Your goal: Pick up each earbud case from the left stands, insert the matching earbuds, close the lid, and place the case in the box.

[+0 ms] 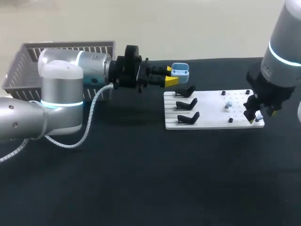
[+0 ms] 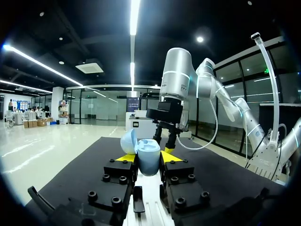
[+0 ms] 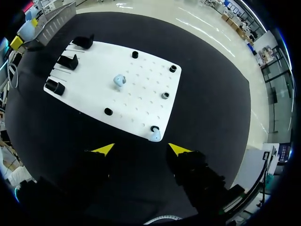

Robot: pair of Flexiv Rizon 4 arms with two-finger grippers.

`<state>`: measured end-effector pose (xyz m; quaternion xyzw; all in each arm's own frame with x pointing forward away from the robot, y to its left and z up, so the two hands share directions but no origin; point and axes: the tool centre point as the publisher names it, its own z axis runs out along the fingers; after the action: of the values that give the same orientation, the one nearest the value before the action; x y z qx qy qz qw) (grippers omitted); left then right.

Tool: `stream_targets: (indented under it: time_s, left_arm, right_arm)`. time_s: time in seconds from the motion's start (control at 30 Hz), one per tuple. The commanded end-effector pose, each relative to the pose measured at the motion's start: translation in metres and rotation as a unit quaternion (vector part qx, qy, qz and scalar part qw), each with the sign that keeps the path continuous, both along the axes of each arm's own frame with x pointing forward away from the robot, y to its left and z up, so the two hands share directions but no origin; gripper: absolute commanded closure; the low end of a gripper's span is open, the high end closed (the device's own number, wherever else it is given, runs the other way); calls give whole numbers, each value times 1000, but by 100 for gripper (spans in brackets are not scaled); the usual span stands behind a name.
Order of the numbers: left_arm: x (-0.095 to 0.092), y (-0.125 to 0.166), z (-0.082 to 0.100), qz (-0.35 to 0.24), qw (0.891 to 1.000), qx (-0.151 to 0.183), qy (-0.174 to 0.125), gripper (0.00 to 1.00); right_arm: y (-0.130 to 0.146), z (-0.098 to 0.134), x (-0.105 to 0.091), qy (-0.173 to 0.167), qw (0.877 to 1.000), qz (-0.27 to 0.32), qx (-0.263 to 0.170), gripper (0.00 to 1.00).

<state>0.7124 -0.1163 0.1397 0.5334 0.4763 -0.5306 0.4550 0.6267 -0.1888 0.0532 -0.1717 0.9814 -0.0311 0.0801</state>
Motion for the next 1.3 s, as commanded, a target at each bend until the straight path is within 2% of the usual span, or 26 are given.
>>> stream_targets:
  time_s: [0.03,0.13,0.3,0.4,1.03,1.3]
  left_arm:
    - [-1,0,-1,2,1000,-1,-1,100]
    - [-1,0,-1,2,1000,-1,-1,100]
    - [-1,0,-1,2,1000,-1,-1,100]
    - [-1,0,-1,2,1000,-1,-1,100]
    - [-1,0,-1,2,1000,-1,-1,100]
    - [-1,0,-1,2,1000,-1,-1,100]
  right_arm:
    - [-1,-5,0,0,1000,0,0,36]
    - [-3,-8,1,2,1000,1,-1,44]
    - [-6,-14,4,2,1000,1,-4,44]
    - [-7,-17,7,2,1000,1,-5,50]
    - [-14,-25,16,-6,1000,-6,-12,55]
    - [-14,-26,19,-8,1000,-5,-14,63]
